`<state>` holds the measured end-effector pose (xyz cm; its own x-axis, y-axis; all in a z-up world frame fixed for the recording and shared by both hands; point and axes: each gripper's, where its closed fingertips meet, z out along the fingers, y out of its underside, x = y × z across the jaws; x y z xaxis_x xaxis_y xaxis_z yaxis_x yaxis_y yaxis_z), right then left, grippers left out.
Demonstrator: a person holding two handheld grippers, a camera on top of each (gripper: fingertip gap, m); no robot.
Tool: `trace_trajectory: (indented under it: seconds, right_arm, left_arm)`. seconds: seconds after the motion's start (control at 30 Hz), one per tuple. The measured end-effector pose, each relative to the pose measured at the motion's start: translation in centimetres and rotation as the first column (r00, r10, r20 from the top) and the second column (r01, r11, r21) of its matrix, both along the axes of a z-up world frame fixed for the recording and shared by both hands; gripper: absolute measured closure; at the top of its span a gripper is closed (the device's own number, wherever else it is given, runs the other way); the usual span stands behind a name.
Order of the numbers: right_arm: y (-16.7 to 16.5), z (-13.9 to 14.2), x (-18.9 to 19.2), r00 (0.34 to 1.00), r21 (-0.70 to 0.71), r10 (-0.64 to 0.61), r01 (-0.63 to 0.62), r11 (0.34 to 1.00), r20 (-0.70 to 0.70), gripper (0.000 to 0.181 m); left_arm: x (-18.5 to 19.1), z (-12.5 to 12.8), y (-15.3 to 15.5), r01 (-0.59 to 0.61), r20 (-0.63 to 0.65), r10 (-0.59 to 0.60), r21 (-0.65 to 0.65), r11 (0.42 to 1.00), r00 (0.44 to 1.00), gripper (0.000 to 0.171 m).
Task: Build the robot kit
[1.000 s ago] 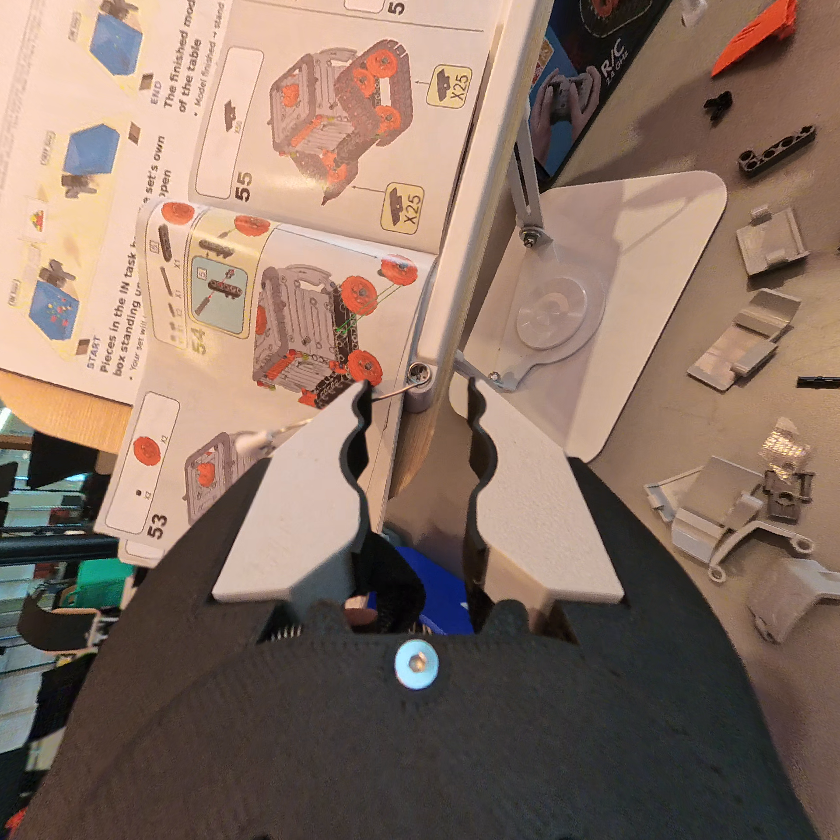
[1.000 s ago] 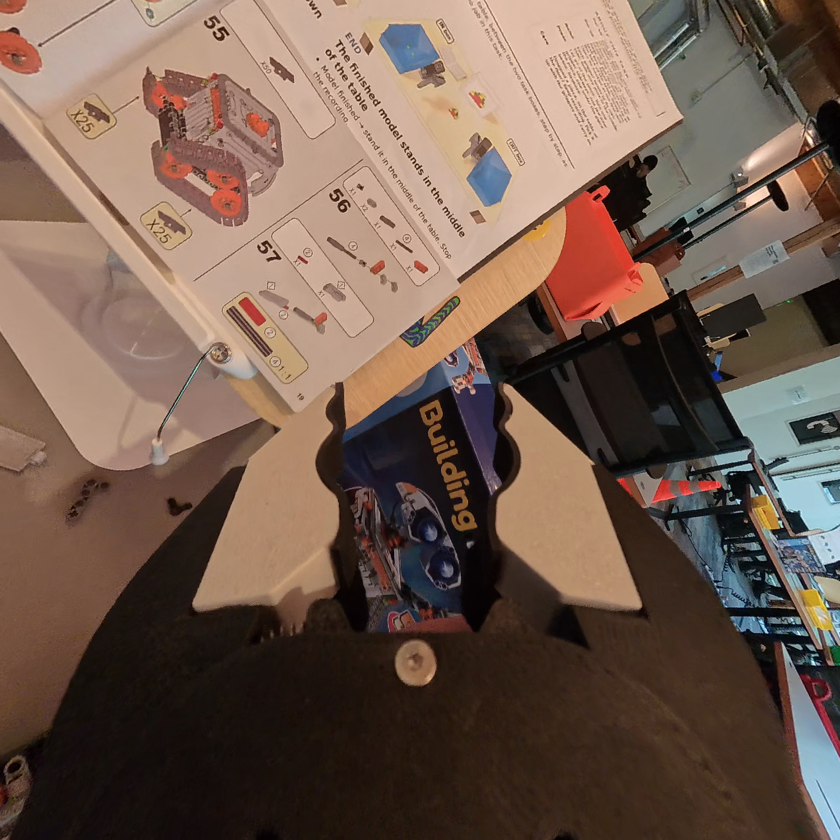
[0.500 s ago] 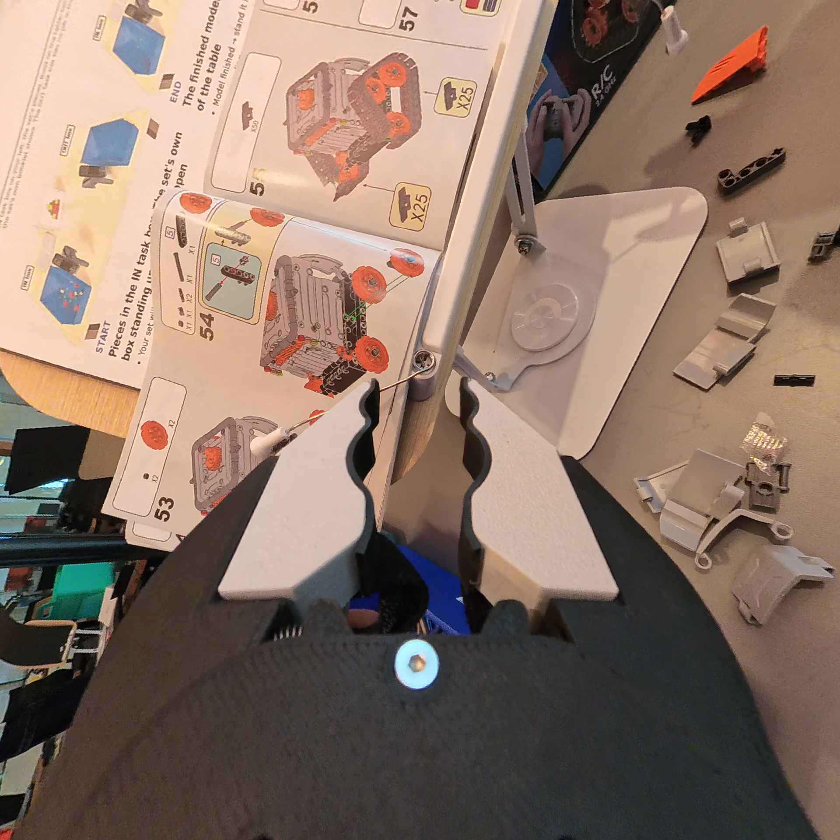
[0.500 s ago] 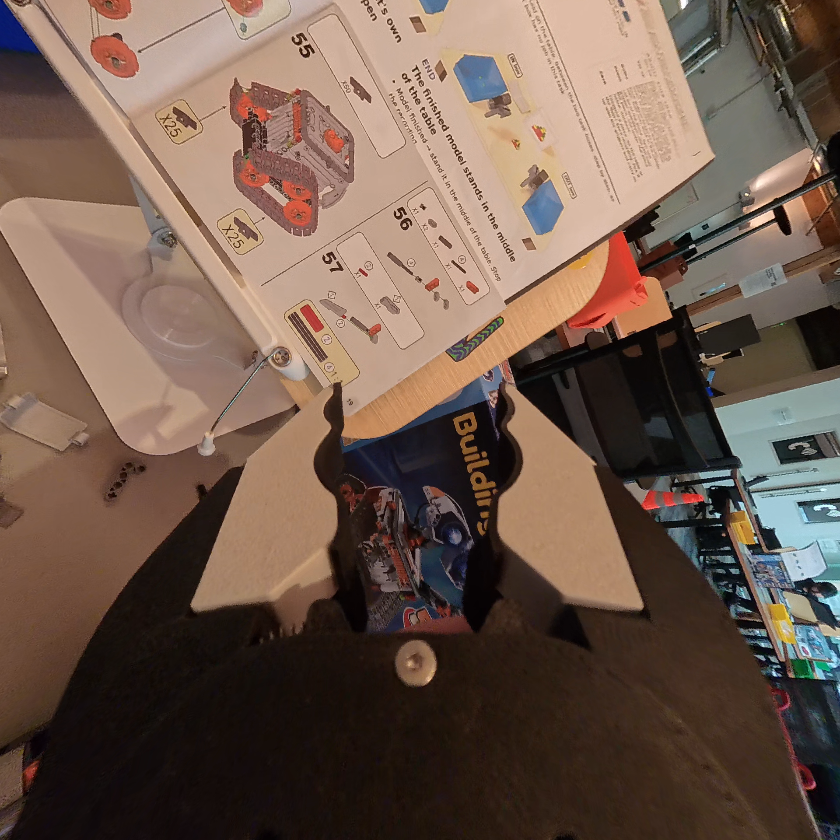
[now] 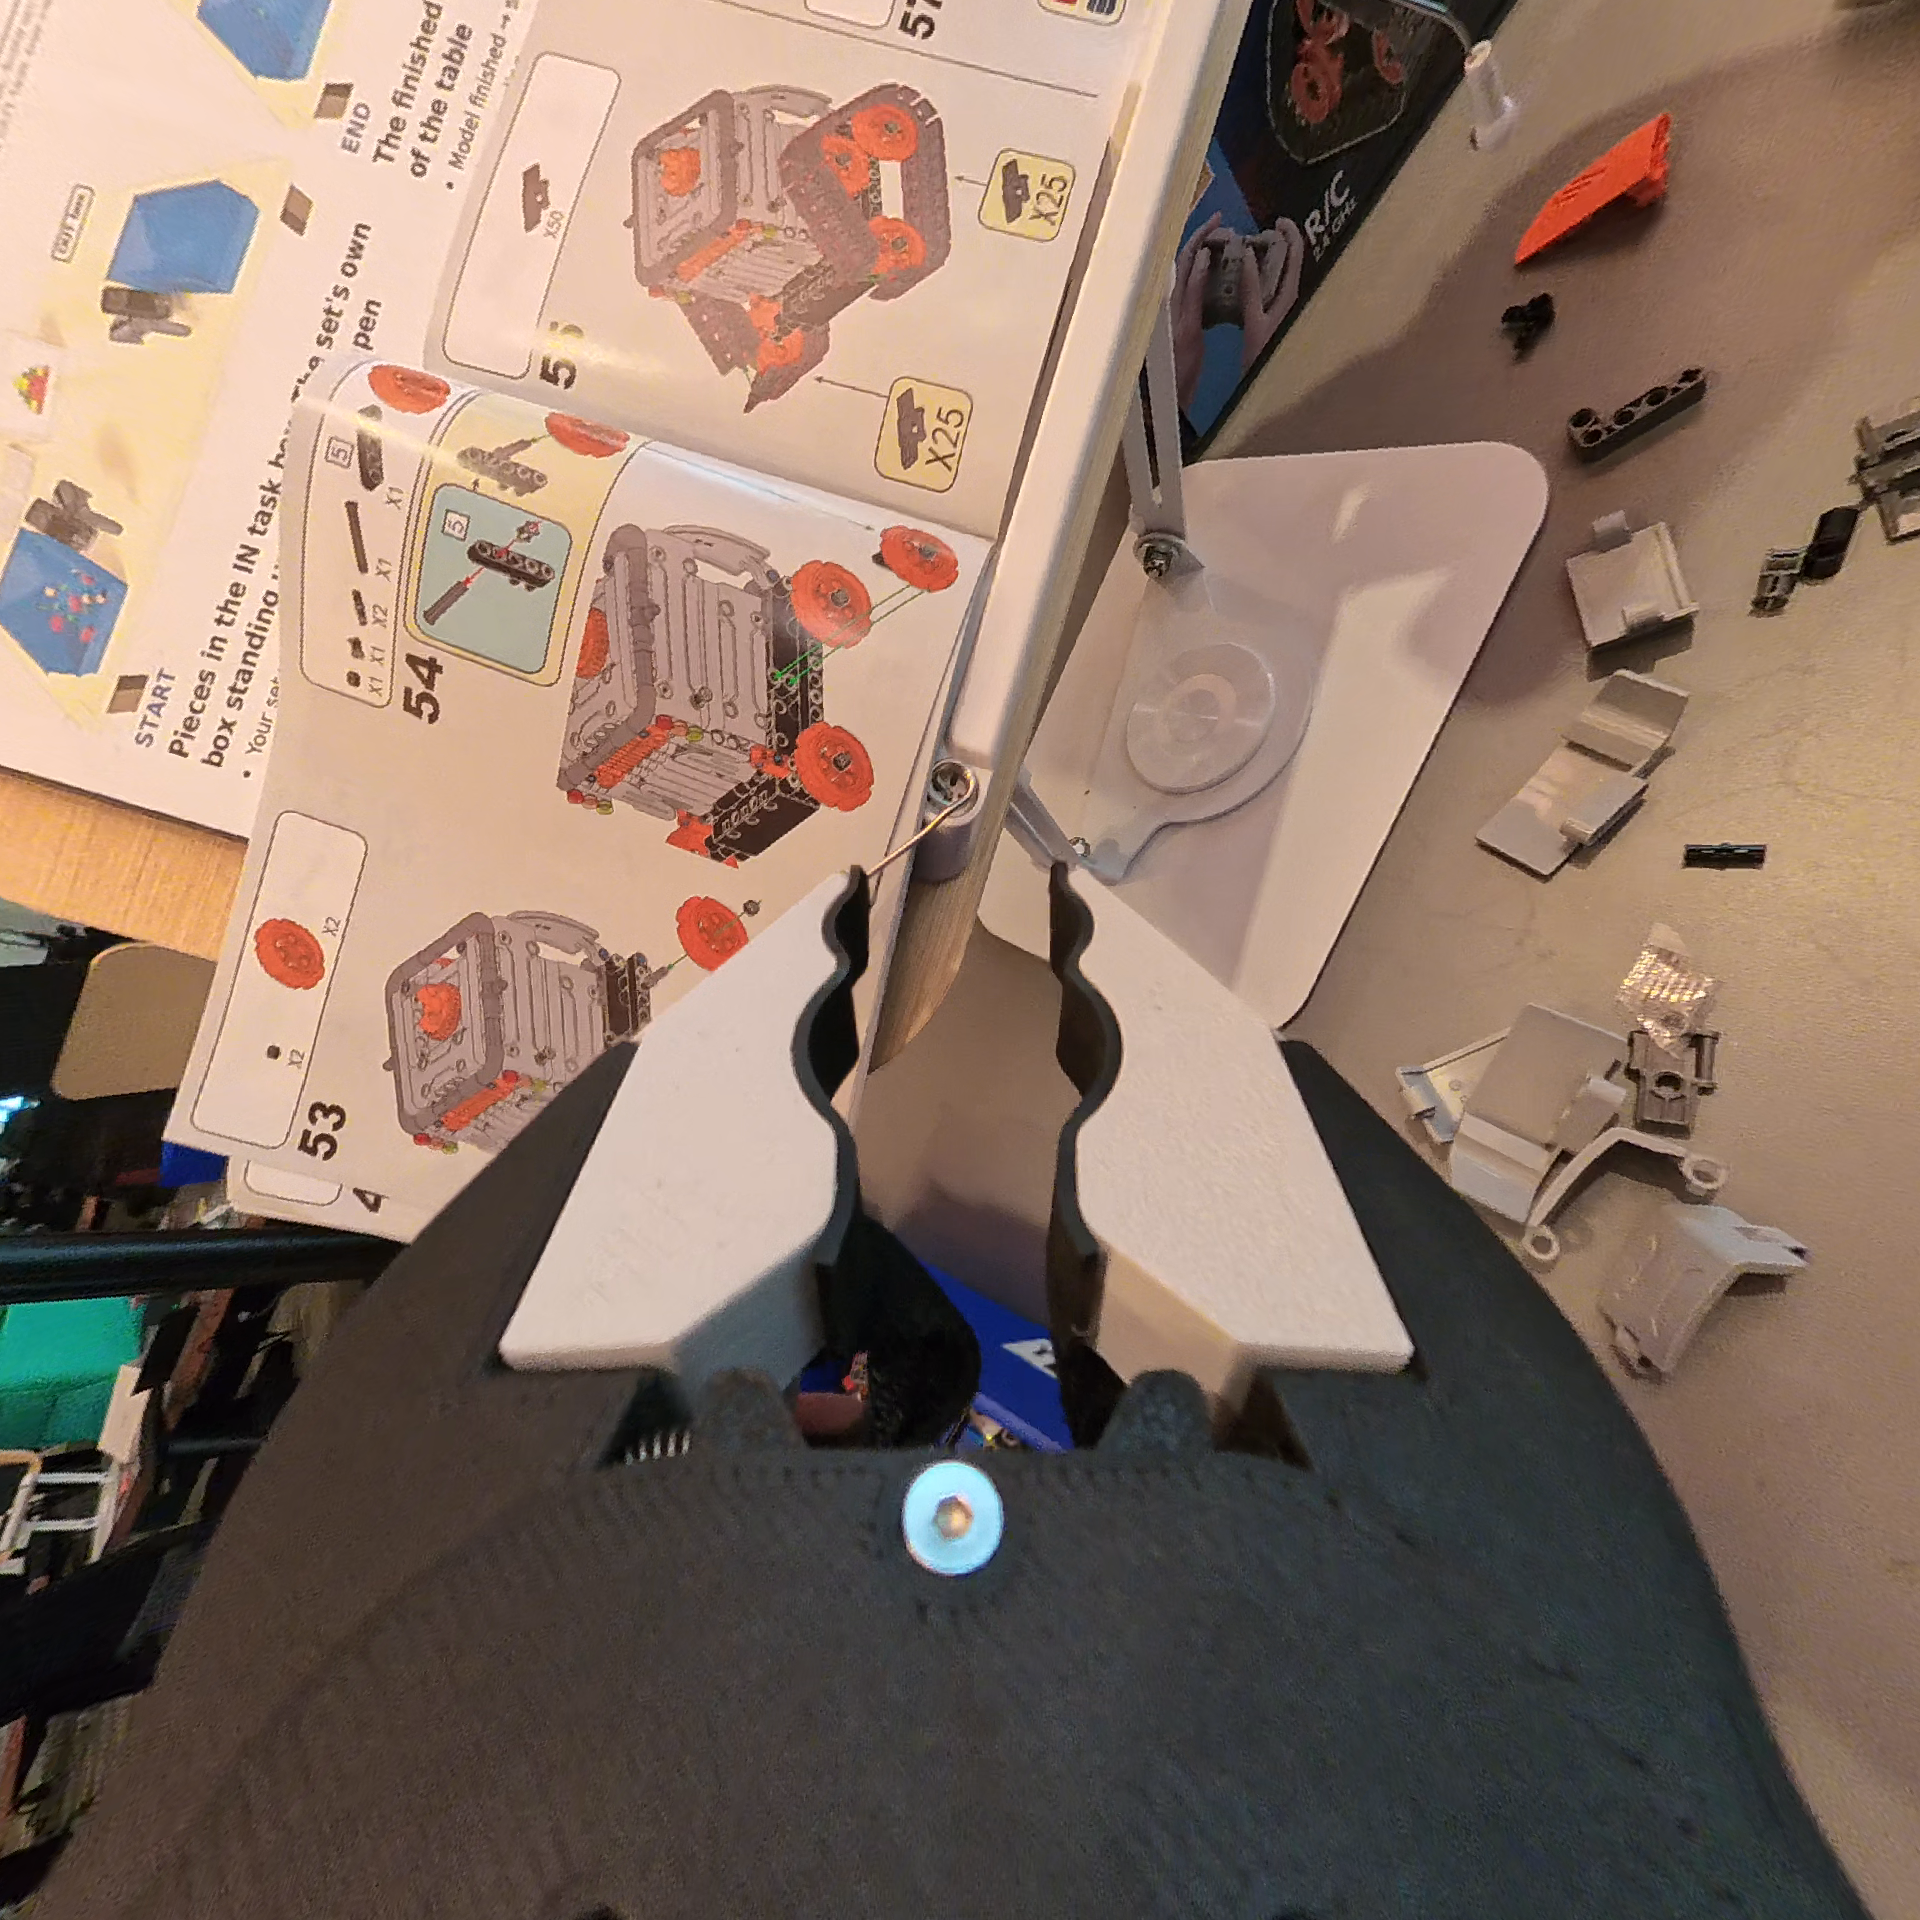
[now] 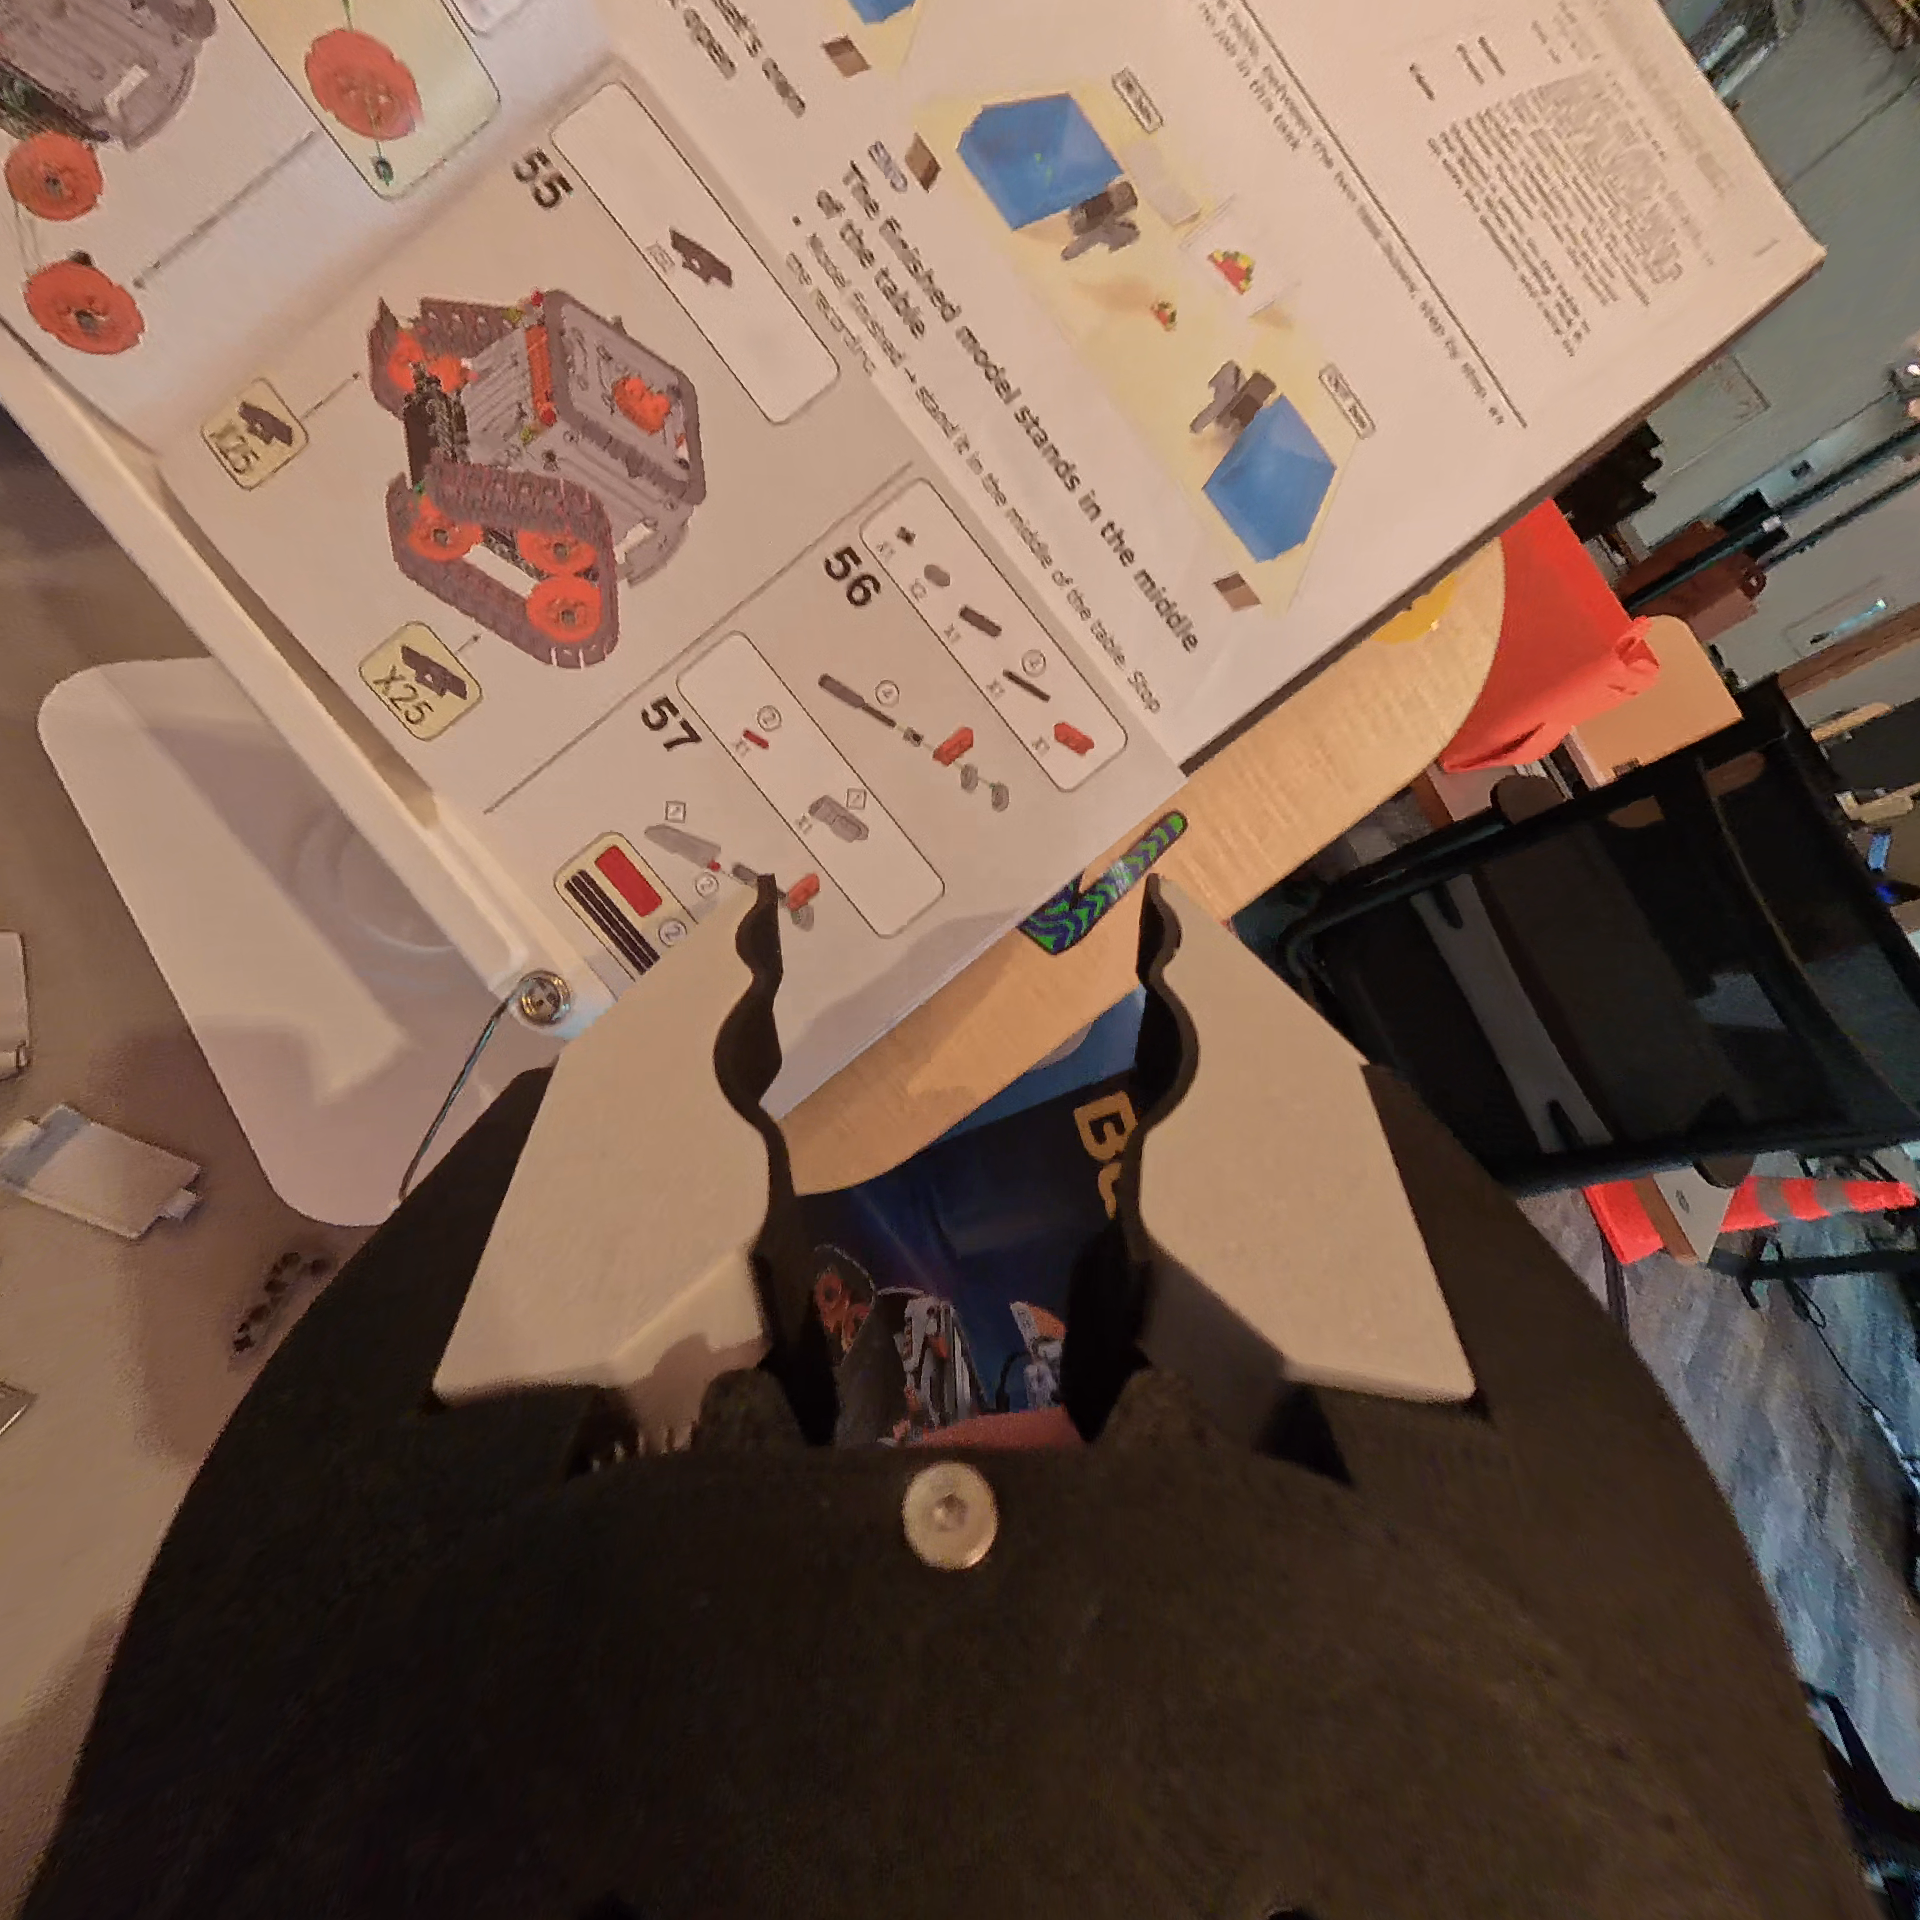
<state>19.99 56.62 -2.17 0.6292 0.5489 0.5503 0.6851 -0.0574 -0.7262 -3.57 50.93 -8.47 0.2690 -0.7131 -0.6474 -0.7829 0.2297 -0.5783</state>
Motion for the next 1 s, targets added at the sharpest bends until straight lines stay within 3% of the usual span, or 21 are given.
trace_trajectory:
  seconds: [0.57, 0.8, 1.0]
  right_arm:
    - [2.7, 0.6, -1.0, 0.998, 0.017, 0.058, -0.058, 0.998, 0.028, 0.112]
    - [2.7, 0.1, -1.3, 0.996, 0.015, 0.072, -0.073, 0.997, 0.047, 0.11]
    - [2.9, -0.2, -1.4, 0.996, 0.008, 0.072, -0.072, 0.997, 0.055, 0.111]
  left_arm:
    - [-0.6, -1.0, 0.1, -0.016, -0.045, 0.015, -0.028, 0.999, 0.999, 0.138]
    - [-1.0, 2.0, 0.4, -0.03, 0.08, 0.027, 0.037, 0.999, 0.996, 0.133]
    - [-1.3, 1.3, 2.1, -0.073, 0.043, 0.069, 0.09, 0.993, 0.997, 0.129]
